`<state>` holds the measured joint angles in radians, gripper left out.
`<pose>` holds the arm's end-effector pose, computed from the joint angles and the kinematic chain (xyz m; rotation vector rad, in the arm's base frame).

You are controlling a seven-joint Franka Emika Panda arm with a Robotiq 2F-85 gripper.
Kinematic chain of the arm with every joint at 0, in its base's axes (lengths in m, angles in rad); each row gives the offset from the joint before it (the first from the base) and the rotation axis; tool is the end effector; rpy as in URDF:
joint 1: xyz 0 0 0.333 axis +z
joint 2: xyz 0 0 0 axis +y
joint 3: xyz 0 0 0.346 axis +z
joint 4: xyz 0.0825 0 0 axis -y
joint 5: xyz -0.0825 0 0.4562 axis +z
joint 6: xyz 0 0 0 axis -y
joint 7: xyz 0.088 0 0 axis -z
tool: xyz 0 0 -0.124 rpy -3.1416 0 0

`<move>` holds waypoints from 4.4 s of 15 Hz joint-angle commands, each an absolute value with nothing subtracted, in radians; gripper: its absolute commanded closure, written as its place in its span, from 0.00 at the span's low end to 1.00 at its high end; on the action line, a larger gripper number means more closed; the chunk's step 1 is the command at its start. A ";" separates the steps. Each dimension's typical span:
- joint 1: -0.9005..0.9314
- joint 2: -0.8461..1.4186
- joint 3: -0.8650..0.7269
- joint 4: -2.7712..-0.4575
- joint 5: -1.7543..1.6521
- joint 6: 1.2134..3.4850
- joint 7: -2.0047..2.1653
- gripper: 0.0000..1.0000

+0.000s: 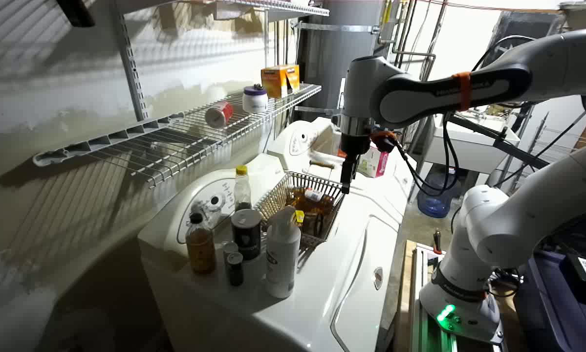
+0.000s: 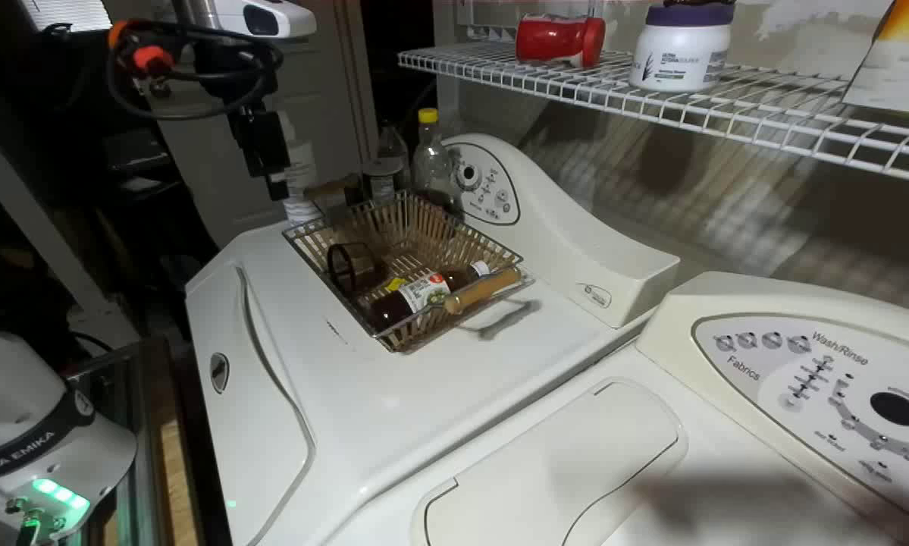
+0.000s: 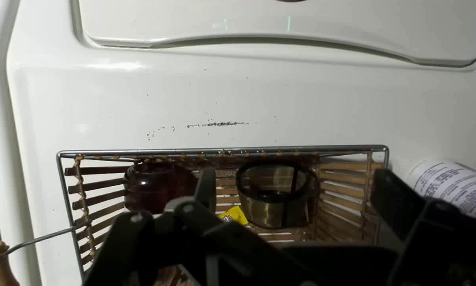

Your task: Place the container on the left side of the bottom shelf upright.

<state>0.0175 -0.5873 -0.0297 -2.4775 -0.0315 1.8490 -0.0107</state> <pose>0.4188 -0.0083 0.4742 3.1276 0.0205 -0.0648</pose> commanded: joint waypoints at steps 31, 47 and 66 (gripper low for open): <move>0.040 -0.224 0.122 -1.951 -0.104 1.984 0.146 0.00; 0.036 -0.135 0.095 -1.768 -0.089 2.035 0.211 0.00; 0.093 0.311 -0.052 -1.294 -0.278 2.314 1.044 0.00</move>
<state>0.0613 0.2369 -0.0002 -1.3975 -0.2013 2.3070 0.9372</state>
